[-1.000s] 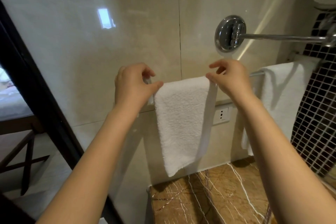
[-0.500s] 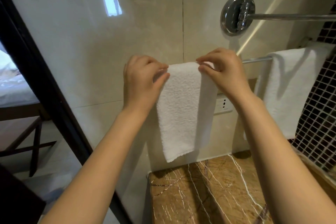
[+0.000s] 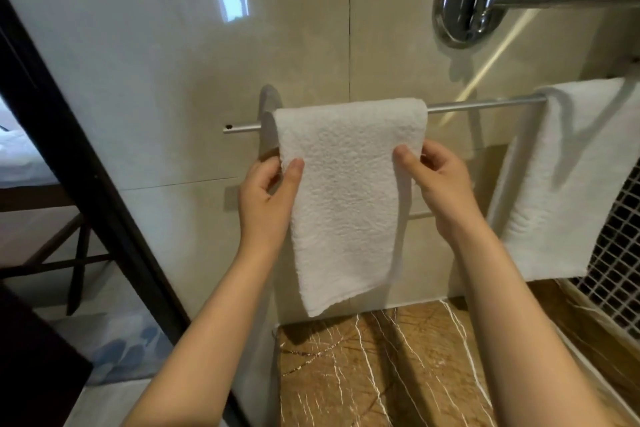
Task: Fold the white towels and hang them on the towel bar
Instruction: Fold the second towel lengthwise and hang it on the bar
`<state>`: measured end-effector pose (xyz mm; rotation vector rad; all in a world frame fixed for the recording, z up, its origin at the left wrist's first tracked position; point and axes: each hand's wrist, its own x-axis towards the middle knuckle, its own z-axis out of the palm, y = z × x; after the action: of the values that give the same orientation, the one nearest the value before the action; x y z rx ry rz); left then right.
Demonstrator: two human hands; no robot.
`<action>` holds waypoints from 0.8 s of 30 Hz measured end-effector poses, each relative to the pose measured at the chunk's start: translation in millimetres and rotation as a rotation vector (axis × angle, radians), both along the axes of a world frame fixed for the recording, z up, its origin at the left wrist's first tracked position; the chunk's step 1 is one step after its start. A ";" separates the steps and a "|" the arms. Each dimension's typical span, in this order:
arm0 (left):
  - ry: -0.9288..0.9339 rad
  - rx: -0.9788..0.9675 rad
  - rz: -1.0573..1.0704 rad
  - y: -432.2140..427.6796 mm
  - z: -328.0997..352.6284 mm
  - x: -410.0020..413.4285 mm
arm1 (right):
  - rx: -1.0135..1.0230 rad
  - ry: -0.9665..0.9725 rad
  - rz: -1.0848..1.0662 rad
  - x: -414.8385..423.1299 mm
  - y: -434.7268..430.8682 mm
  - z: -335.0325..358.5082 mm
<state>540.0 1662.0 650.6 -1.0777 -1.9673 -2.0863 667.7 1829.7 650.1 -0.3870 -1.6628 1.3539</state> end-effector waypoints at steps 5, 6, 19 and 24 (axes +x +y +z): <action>-0.027 0.044 0.043 6.2 -6.0 -3.4 | 0.049 0.014 -0.061 -8.0 0.6 0.3; -0.023 0.050 0.059 6.6 -7.2 -4.1 | 0.066 0.017 -0.072 -8.7 0.3 0.0; -0.159 0.096 -0.061 11.9 -31.4 3.1 | 0.143 -0.006 0.005 3.6 -2.9 -30.1; -0.210 0.021 -0.067 14.1 -50.0 8.1 | 0.251 -0.084 -0.057 2.5 -3.5 -51.4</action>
<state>548.1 1676.0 600.6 -0.9693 -2.0188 -2.3371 670.2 1826.2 598.7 -0.3441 -1.8510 1.0837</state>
